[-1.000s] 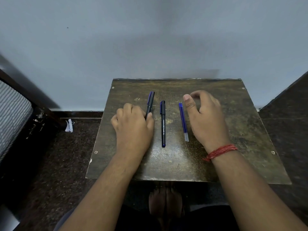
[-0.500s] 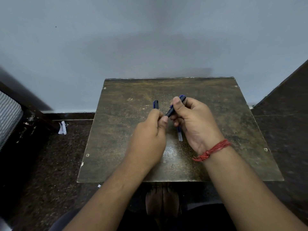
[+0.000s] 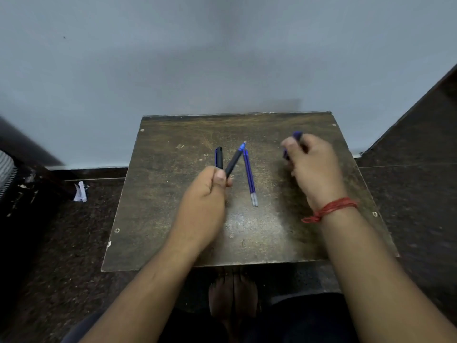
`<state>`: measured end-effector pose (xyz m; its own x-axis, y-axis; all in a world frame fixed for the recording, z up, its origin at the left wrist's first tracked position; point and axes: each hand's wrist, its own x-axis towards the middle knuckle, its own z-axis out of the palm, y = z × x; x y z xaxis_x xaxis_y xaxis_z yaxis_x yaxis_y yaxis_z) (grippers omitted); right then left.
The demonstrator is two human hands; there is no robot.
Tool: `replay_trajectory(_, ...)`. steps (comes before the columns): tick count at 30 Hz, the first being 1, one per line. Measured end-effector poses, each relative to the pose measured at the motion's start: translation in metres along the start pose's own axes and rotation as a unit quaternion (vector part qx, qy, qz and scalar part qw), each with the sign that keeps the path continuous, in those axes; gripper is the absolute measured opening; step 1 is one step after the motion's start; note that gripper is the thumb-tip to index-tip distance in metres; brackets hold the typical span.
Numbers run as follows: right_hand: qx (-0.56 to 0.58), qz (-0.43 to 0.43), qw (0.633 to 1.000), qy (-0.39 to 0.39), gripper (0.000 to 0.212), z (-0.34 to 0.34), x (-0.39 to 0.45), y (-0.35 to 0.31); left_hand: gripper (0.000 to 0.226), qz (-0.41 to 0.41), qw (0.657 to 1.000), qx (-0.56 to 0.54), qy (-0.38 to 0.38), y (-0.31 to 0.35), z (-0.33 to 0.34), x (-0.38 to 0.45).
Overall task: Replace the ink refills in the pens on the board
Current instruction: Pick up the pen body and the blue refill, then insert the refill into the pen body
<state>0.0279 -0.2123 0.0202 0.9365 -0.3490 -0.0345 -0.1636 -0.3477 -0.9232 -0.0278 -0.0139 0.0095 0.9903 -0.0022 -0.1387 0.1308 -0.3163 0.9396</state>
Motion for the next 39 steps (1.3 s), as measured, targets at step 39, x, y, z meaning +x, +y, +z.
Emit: replay_trajectory(39, 0.244, 0.032, 0.959, -0.14, 0.014, 0.047, -0.039, -0.026, 0.028, 0.051, 0.998, 0.032, 0.018, 0.003, 0.001, 0.008)
